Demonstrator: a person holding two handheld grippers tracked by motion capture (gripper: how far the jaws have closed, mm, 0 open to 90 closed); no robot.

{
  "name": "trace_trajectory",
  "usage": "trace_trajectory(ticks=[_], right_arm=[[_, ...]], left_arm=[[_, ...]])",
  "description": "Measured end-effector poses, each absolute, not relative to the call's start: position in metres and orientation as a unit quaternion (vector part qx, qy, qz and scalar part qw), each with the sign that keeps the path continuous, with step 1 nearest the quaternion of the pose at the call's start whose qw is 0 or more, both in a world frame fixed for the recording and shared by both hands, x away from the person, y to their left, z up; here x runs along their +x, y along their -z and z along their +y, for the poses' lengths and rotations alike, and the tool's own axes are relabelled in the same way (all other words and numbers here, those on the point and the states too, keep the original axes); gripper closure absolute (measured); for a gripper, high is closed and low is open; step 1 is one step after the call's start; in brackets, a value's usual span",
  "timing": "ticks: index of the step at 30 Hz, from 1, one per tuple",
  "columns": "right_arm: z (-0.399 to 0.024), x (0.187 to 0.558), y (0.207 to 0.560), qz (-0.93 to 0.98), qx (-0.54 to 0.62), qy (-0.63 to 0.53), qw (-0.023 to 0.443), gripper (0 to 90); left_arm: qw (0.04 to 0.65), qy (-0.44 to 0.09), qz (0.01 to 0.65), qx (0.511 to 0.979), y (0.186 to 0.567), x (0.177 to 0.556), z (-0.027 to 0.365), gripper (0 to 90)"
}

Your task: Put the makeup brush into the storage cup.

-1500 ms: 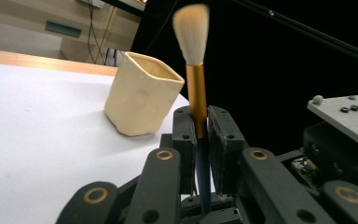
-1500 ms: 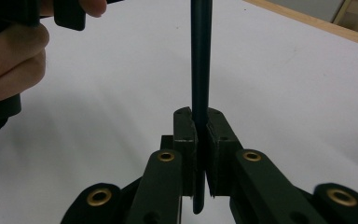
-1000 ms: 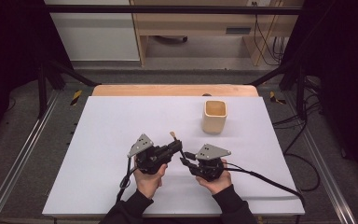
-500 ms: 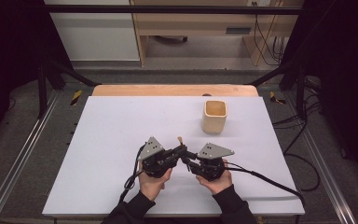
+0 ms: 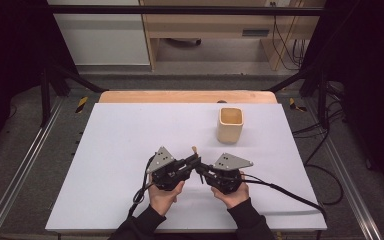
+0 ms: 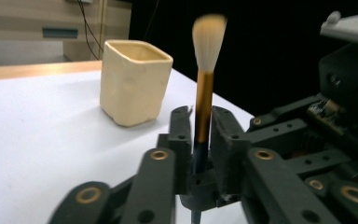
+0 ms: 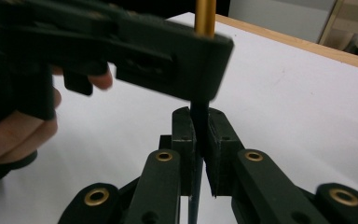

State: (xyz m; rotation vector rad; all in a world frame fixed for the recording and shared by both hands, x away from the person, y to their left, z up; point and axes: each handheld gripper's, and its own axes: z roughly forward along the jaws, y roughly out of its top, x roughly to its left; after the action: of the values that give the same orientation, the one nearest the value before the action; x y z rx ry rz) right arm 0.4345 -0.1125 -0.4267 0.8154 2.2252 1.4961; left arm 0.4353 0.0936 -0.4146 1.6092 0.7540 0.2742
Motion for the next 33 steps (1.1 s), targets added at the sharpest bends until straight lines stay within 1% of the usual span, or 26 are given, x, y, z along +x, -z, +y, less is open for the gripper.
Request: trace_trajectory(ticks=[7,15,17,25,33], right_arm=[[-0.113,0.436,0.428,0.785,0.292,-0.517,0.174,83.6],[-0.115,0.438,0.425,0.781,0.298,-0.517,0.183,83.6],[-0.116,0.439,0.424,0.779,0.299,-0.519,0.187,83.6],[-0.122,0.445,0.415,0.762,0.311,-0.533,0.196,83.6],[-0.129,0.453,0.404,0.743,0.325,-0.546,0.211,83.6]], left_arm=[[0.622,-0.13,0.324,0.701,0.403,0.435,0.106,62.9],[0.603,-0.145,0.32,0.716,0.396,0.436,0.128,44.4],[0.597,-0.152,0.321,0.719,0.396,0.436,0.135,41.0],[0.571,-0.176,0.33,0.73,0.4,0.433,0.164,30.3],[0.55,-0.185,0.355,0.733,0.411,0.432,0.194,19.6]])
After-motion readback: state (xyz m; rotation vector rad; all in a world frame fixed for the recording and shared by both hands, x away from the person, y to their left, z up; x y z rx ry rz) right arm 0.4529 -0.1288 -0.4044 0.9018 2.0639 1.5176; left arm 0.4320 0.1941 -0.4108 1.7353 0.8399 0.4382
